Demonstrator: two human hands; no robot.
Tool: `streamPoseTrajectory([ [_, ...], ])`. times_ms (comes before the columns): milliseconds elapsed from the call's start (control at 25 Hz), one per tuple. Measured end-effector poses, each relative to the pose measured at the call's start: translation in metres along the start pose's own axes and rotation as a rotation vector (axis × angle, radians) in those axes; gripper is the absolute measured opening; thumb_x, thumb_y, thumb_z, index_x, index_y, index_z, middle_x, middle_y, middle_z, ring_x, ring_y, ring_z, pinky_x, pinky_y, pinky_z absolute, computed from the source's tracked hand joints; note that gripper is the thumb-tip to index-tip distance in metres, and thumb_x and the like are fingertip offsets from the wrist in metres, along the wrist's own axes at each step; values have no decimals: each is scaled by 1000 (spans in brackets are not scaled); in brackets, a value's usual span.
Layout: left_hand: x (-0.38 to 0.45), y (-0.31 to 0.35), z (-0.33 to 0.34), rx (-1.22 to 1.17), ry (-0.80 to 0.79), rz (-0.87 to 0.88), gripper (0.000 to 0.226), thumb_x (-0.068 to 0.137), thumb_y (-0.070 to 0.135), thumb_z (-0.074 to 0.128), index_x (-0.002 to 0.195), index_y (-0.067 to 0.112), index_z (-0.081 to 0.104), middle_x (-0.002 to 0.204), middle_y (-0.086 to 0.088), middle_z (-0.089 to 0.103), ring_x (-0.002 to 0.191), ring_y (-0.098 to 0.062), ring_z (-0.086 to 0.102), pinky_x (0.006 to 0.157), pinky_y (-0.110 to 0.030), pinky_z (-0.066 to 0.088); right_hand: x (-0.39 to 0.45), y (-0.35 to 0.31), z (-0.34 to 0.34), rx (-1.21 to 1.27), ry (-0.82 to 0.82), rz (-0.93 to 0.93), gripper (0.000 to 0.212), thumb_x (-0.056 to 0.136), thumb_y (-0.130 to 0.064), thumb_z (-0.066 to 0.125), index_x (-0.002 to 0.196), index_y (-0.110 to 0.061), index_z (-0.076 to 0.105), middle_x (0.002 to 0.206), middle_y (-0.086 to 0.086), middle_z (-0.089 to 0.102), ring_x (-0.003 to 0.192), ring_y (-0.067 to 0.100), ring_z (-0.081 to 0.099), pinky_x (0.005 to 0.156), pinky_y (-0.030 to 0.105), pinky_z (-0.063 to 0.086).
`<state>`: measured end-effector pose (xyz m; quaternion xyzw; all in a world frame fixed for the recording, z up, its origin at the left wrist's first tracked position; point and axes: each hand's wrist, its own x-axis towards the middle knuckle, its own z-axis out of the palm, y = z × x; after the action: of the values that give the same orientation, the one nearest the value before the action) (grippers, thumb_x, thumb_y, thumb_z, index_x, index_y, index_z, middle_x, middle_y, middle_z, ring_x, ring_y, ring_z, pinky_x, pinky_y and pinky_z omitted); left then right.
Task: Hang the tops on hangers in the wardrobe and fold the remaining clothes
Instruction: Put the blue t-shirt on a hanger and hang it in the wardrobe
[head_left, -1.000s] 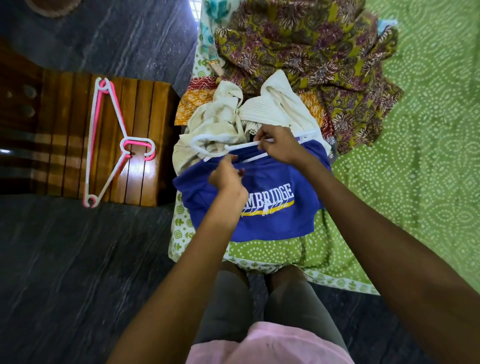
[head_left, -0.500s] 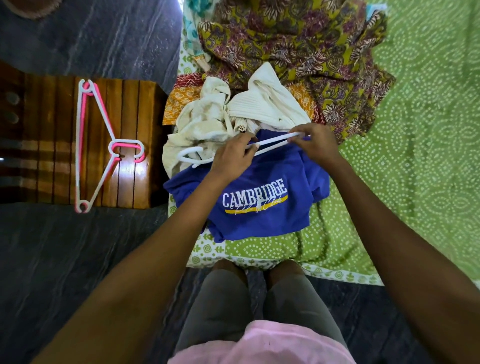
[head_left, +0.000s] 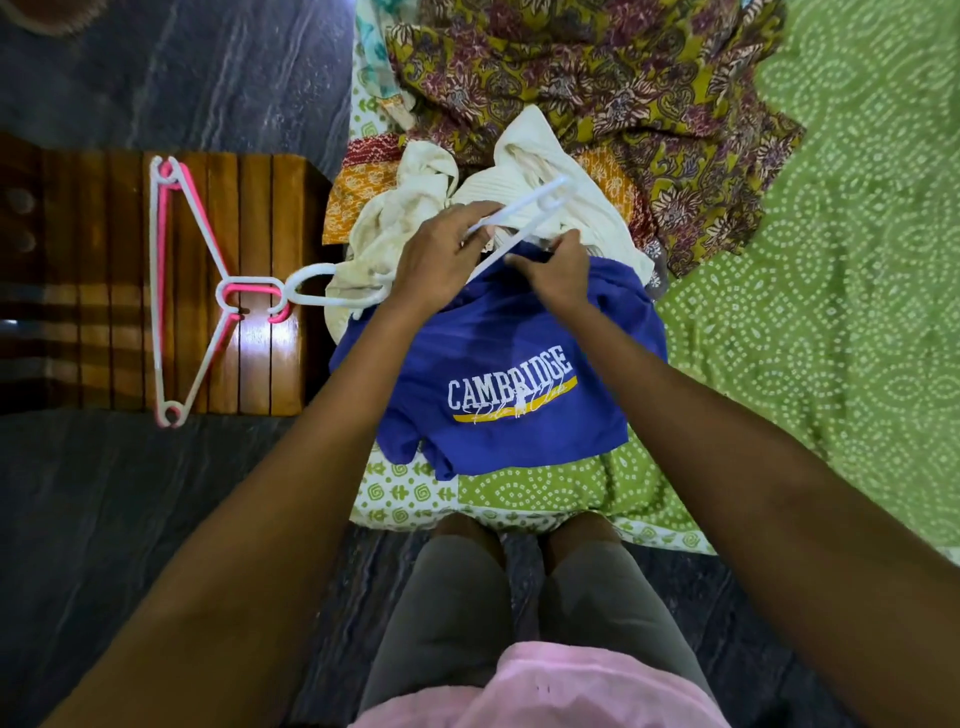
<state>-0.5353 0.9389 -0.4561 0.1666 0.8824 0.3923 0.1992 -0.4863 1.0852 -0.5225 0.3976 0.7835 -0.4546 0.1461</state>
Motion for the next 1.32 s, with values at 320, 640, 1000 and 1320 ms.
streamPoseTrajectory([
  [320,-8,-2,5,79,-34,86,44,96,16,42,138,29,44,113,-11,57,96,-26,55,77,-42,48,12,-11,-3,200,-97,251,27,91,-8,47,114,-1,58,97,17,67,92,29,62,63,27,51],
  [640,-1,-8,22,-214,-251,-82,39,89,18,51,127,25,58,111,-3,62,110,-20,56,100,-41,41,10,-12,-53,985,-126,560,32,78,-3,51,109,-4,61,105,15,66,95,30,65,73,35,58],
  [1000,3,6,44,229,-350,-38,28,85,0,51,112,-3,56,111,-26,59,103,-36,56,85,-40,42,-32,-36,-54,75,214,-101,12,74,-8,60,79,-8,71,68,-1,58,66,14,55,63,23,41],
  [1320,-50,-42,29,106,127,-162,21,83,0,54,102,-1,62,108,-17,56,103,-32,54,88,-40,43,-43,7,-26,-259,-62,-80,18,83,-19,57,68,-7,57,78,15,68,76,32,63,65,36,50],
])
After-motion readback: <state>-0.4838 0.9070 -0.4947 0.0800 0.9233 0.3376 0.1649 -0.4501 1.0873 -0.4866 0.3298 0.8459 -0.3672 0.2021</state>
